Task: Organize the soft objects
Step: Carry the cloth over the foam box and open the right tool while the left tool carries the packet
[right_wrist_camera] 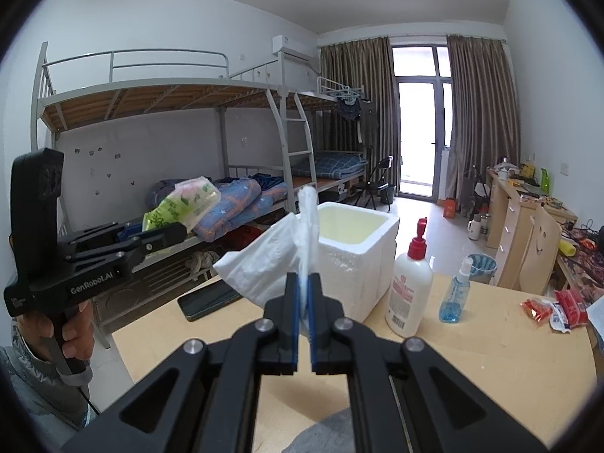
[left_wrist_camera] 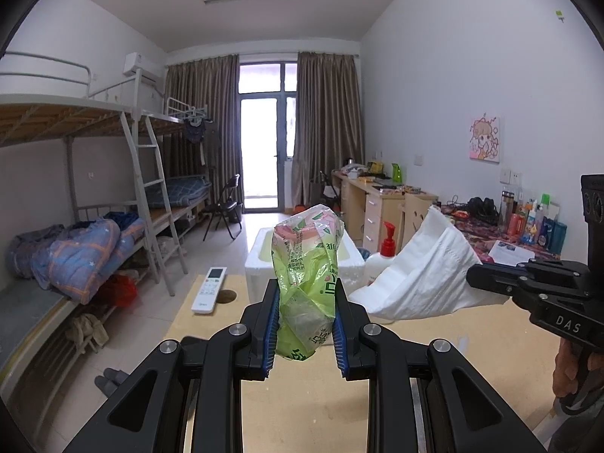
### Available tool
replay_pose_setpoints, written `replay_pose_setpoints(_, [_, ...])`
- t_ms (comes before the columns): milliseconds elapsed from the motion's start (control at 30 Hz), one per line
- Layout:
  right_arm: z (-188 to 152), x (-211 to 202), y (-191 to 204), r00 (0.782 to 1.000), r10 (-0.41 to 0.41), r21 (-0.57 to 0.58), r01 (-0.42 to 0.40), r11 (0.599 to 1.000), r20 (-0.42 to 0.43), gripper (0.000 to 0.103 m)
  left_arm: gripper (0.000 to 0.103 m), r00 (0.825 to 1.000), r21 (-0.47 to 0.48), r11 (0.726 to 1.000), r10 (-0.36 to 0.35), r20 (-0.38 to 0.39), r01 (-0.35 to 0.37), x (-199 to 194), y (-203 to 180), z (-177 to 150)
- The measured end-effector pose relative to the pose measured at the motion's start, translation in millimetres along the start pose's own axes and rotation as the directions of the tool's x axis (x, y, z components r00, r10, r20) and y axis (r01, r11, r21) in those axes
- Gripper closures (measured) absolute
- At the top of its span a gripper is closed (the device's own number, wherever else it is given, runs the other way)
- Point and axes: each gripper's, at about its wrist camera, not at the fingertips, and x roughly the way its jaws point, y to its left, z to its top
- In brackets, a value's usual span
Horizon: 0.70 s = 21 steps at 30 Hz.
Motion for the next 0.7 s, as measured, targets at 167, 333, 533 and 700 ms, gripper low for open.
replay_pose_setpoints(167, [9.5, 9.2, -1.5, 1.000, -0.012, -0.007, 0.012, 1.000, 0.003, 0.097, 0.077, 1.000, -0.002, 1.000, -0.016, -0.007, 0.016, 12.5, 1.5, 6.8])
replay_pose_setpoints(333, [21.2, 18.7, -5.3, 1.000, -0.023, -0.017, 0.024, 1.000, 0.004, 0.097, 0.077, 1.000, -0.001, 1.000, -0.025, -0.008, 0.025, 25.4, 4.6, 13.5])
replay_pose_setpoints(533, [33.7, 39.2, -16.0, 1.000, -0.031, -0.001, 0.031, 1.000, -0.004, 0.097, 0.077, 1.000, -0.008, 1.000, -0.020, -0.008, 0.020, 41.6, 12.0, 22.0])
replay_pose_setpoints(700, [39.5, 58.6, -24.5, 0.999, -0.038, 0.002, 0.038, 0.999, -0.026, 0.097, 0.077, 1.000, -0.010, 1.000, -0.002, -0.019, 0.002, 55.5, 17.7, 28.1])
